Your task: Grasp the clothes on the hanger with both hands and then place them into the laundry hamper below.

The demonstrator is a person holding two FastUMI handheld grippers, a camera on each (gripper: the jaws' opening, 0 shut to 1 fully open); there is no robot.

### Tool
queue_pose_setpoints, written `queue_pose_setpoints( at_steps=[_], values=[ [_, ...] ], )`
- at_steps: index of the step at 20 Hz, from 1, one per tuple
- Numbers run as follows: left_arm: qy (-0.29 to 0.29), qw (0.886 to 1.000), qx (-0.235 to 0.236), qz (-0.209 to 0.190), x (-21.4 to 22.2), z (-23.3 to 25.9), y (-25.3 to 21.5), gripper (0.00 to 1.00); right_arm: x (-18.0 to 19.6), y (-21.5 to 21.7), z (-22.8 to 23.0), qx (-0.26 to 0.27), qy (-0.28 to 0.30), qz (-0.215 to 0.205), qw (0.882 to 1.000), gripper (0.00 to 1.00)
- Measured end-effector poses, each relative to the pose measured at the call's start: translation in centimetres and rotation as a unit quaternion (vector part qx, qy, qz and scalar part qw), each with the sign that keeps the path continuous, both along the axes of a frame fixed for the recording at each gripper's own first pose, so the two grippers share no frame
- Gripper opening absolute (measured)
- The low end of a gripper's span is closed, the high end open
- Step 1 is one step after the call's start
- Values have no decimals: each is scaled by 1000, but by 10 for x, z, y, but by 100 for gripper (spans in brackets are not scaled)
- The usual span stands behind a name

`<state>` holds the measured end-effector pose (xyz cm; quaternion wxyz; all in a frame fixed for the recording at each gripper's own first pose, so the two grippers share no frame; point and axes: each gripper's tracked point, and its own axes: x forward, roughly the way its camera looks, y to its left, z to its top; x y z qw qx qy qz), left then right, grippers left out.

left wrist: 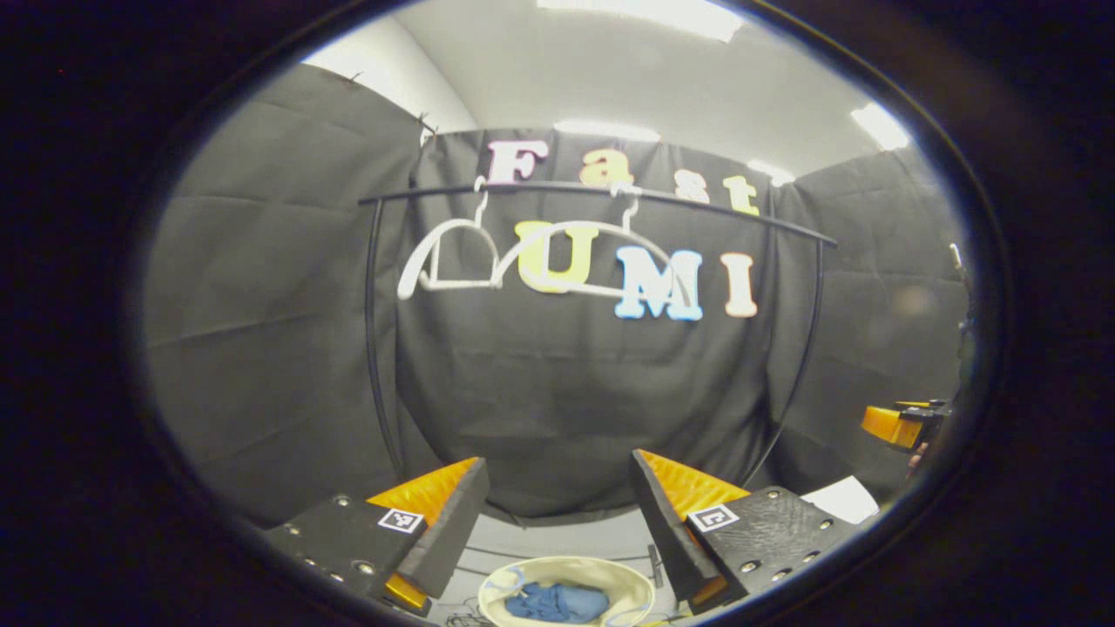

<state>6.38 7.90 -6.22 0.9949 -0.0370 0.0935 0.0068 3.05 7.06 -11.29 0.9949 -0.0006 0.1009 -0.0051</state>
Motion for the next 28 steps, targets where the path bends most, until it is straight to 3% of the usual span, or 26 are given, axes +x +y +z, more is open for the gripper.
queue_pose_setpoints(
  at_steps=[4,5,11,16,17,18,22,26,27,28],
  values=[
    [-55,998,1,7,-11,43,-33,93,8,-35,43,-3,-66,3,998,96],
    [-64,998,2,13,-16,55,-37,93,7,-45,47,-7,-71,4,997,92],
    [-103,993,-21,49,-81,96,-72,92,-7,-93,44,-16,-66,30,997,92],
    [-112,989,-36,94,-114,90,-76,92,-11,-126,39,-20,-62,45,997,92],
    [-117,987,-45,97,-117,90,-77,92,-12,-130,39,-17,-60,43,997,95],
    [-123,986,-51,102,-120,92,-75,92,-12,-133,40,-12,-59,39,997,92],
    [-139,982,-33,123,-127,105,-55,92,-13,-131,50,4,-65,30,997,92],
    [-139,983,-35,111,-124,112,-40,92,-14,-119,63,-5,-72,19,997,95],
    [-137,984,-30,110,-121,112,-33,92,-14,-112,66,-4,-73,17,997,92],
    [-135,984,-26,110,-116,108,-27,92,-13,-103,68,-2,-75,18,997,96]
  ],
)
